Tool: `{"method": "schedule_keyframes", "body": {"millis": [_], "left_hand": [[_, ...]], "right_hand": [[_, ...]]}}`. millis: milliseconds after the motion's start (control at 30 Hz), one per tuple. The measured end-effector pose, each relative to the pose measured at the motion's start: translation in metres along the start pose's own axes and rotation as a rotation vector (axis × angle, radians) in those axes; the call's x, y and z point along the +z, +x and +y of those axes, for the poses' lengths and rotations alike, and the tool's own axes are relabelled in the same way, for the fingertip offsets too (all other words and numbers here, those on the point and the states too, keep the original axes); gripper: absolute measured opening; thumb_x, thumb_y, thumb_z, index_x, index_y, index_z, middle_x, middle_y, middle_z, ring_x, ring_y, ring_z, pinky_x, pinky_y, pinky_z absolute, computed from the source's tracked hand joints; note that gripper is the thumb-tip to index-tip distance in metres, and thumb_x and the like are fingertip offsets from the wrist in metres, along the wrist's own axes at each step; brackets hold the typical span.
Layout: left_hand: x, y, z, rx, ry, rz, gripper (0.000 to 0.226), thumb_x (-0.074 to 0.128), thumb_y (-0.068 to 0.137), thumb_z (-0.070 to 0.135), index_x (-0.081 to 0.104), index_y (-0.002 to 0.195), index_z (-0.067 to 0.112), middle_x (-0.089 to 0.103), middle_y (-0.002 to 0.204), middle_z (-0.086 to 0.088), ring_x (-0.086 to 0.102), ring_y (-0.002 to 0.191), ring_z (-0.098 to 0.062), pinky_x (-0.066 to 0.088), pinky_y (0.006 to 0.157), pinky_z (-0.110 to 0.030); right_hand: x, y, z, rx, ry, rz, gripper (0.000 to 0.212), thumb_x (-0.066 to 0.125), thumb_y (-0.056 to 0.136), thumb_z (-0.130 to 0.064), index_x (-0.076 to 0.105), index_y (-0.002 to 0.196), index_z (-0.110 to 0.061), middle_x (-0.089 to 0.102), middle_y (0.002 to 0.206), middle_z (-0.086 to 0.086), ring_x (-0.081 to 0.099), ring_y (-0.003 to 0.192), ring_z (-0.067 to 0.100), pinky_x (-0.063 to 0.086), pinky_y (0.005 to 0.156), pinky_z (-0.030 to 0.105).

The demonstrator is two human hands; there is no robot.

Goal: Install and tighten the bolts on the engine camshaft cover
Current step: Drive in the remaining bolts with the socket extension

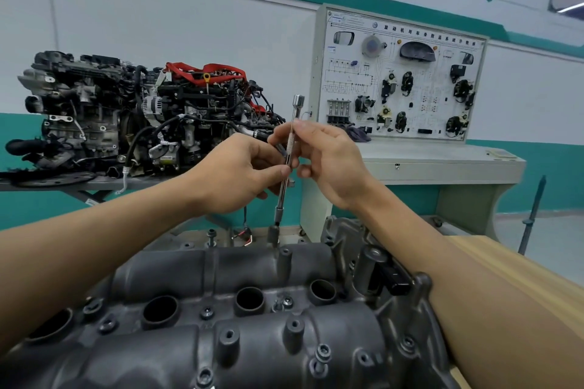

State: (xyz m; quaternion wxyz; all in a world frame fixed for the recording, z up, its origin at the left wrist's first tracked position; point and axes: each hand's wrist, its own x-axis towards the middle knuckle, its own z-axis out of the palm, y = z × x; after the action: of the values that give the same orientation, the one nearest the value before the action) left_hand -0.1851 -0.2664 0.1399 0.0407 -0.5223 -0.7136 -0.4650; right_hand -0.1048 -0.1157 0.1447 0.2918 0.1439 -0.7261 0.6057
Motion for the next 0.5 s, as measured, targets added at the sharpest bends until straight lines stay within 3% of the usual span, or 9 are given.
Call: {"method": "schedule_keyframes", "body": {"millis": [100,200,333,400,500], "left_hand": [[-0.0004,-0.0004,0.0005,0.006,-0.012,-0.004,0.014,0.069,0.093,0.027,0.077,0.089,0.015,0.078,0.08,0.004,0.075,0.078,-0.013,0.063,0.074,-0.04],[0.0009,-0.0026,0.0025,0.009,-0.05,0.02,0.038,0.078,0.07,0.045,0.079,0.088,0.012,0.078,0.076,0.003,0.075,0.071,-0.018,0.063,0.071,-0.038],[0.0021,0.0012,-0.0001,0.0,-0.064,0.075,0.021,0.083,0.073,0.031,0.076,0.076,0.011,0.076,0.067,-0.005,0.073,0.061,-0.018,0.063,0.068,-0.038],[0.0016,0.0025,-0.0017,0.017,-0.036,0.041,0.009,0.079,0.083,0.02,0.076,0.078,0.013,0.076,0.069,-0.003,0.075,0.066,-0.019,0.064,0.071,-0.038],[-0.0012,0.0036,-0.004,0.02,-0.006,-0.031,0.009,0.069,0.092,0.014,0.076,0.086,0.014,0.078,0.079,-0.001,0.075,0.074,-0.012,0.063,0.077,-0.035]], "right_hand": [[0.0003,0.0015,-0.0002,0.012,0.019,-0.001,0.027,0.045,0.102,-0.02,0.071,0.094,-0.015,0.071,0.097,0.004,0.048,0.063,0.011,0.033,0.05,0.023],[0.0027,0.0014,0.0011,-0.038,-0.042,0.028,0.02,0.055,0.1,-0.015,0.071,0.087,-0.013,0.067,0.091,0.011,0.047,0.06,0.011,0.038,0.047,0.019],[0.0009,0.0017,0.0031,-0.062,-0.072,0.136,0.017,0.07,0.09,-0.015,0.062,0.074,-0.016,0.058,0.085,0.021,0.044,0.055,0.011,0.036,0.046,0.018],[-0.0004,0.0017,0.0031,-0.051,-0.043,0.107,0.021,0.066,0.093,-0.017,0.064,0.073,-0.019,0.064,0.084,0.016,0.045,0.055,0.011,0.035,0.047,0.02],[-0.0006,0.0008,0.0004,-0.018,0.021,-0.011,0.023,0.052,0.098,-0.025,0.07,0.088,-0.017,0.071,0.095,0.004,0.046,0.059,0.011,0.03,0.051,0.025]]}}
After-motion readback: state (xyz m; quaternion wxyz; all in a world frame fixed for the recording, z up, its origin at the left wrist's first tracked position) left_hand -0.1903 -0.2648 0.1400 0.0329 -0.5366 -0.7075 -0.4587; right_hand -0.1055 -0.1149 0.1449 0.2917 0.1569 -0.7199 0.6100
